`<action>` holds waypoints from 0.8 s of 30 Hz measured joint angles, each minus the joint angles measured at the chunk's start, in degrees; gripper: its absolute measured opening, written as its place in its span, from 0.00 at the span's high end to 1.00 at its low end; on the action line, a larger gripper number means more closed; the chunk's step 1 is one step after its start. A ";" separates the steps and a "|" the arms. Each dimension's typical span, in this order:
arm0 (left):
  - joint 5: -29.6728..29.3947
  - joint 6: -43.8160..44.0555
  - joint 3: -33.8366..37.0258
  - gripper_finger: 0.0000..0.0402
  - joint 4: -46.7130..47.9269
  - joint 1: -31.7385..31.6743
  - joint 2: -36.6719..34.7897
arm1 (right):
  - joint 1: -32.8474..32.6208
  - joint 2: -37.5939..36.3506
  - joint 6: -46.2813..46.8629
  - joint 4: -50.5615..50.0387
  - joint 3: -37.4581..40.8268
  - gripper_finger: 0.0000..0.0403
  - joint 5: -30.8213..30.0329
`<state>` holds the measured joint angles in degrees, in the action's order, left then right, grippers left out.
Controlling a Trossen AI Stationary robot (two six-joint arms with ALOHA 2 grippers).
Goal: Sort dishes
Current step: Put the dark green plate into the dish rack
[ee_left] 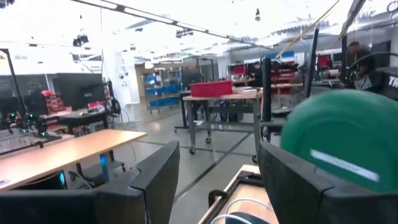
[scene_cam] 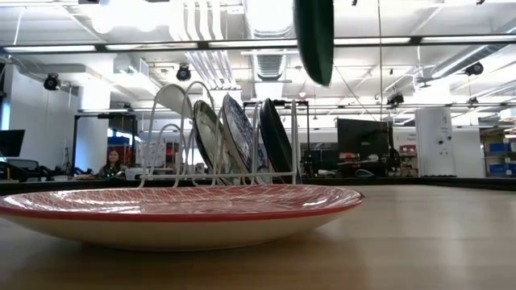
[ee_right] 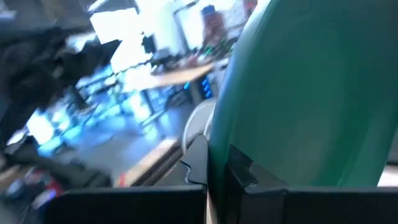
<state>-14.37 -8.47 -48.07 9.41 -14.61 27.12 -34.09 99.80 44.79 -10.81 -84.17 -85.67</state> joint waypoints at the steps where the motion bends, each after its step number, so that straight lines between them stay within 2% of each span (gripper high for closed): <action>1: 0.00 0.00 0.00 0.49 -0.04 0.00 -0.19 | 1.22 0.68 -5.91 6.45 -0.01 1.00 -0.51; 3: 0.00 -0.05 0.00 0.49 -0.34 0.00 -0.42 | 3.93 2.12 -15.52 16.16 0.10 1.00 0.30; 4: 0.00 -0.23 0.00 0.49 -0.50 0.00 -0.42 | 5.58 3.14 -19.20 20.08 0.14 1.00 3.45; 10: 0.00 -0.59 0.00 0.49 -0.40 0.00 -0.79 | 15.64 7.34 -34.80 47.87 0.16 1.00 36.45; 12: -0.01 -0.61 0.00 0.49 -0.42 0.01 -1.10 | 17.79 8.22 -36.44 53.35 0.14 1.00 42.73; 18: -0.02 -1.96 0.00 0.49 -2.06 0.00 -3.41 | 22.74 8.80 -38.82 55.01 0.21 1.00 44.20; 24: -0.04 -3.16 0.00 0.49 -4.37 0.00 -6.49 | 22.97 9.55 -43.29 56.66 -2.70 1.00 46.78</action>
<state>-14.41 -11.63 -48.07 5.04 -14.61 20.63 -11.12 109.35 1.51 45.85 -86.86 -38.89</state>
